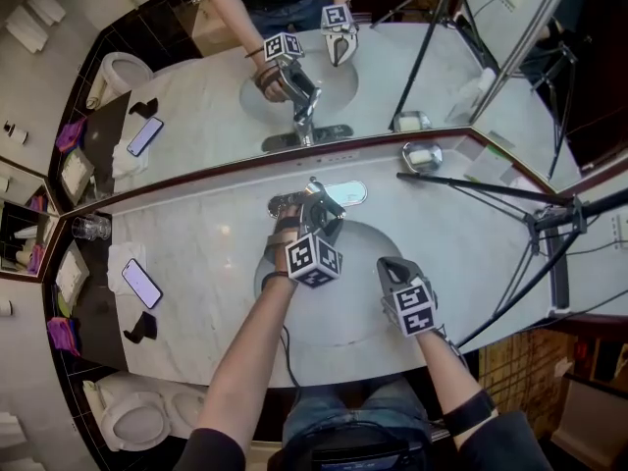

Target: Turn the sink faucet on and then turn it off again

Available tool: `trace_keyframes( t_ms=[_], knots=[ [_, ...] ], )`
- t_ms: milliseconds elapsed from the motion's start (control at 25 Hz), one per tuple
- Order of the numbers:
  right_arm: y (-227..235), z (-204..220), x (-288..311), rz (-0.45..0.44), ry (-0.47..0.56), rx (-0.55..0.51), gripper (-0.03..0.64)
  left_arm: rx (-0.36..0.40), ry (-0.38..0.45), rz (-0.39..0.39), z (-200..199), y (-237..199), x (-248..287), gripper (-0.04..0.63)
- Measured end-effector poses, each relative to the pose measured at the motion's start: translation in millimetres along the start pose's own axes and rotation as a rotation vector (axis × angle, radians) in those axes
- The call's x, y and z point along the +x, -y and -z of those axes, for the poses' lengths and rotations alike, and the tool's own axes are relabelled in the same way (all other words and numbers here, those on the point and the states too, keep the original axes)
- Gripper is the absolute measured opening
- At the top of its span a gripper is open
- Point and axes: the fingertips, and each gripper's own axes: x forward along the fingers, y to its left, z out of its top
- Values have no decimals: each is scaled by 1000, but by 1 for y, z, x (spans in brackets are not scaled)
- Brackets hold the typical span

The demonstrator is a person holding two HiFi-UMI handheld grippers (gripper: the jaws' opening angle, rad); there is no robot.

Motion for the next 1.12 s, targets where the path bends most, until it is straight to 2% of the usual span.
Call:
trace_keyframes(
  t_ms=[160, 280, 480, 640, 840, 960, 1120],
  knots=[
    [6, 5, 1, 5, -4, 12, 21, 20, 2, 14, -1, -1, 13, 293],
    [10, 9, 1, 9, -11, 19, 22, 7, -2, 16, 2, -3, 20, 295],
    [17, 18, 4, 16, -17, 20, 21, 5, -9, -33, 3, -15, 26, 295],
    [17, 20, 3, 16, -21, 20, 22, -36, 13, -101, -7, -25, 19, 239],
    [12, 15, 3, 9, -21, 27, 23, -58, 16, -114, -8, -29, 17, 239],
    [12, 15, 2, 6, -22, 26, 22, -108, 18, -126, -9, -37, 15, 239],
    [13, 12, 0, 9, -19, 25, 21, -139, 24, -124, -9, -46, 11, 238]
  ],
)
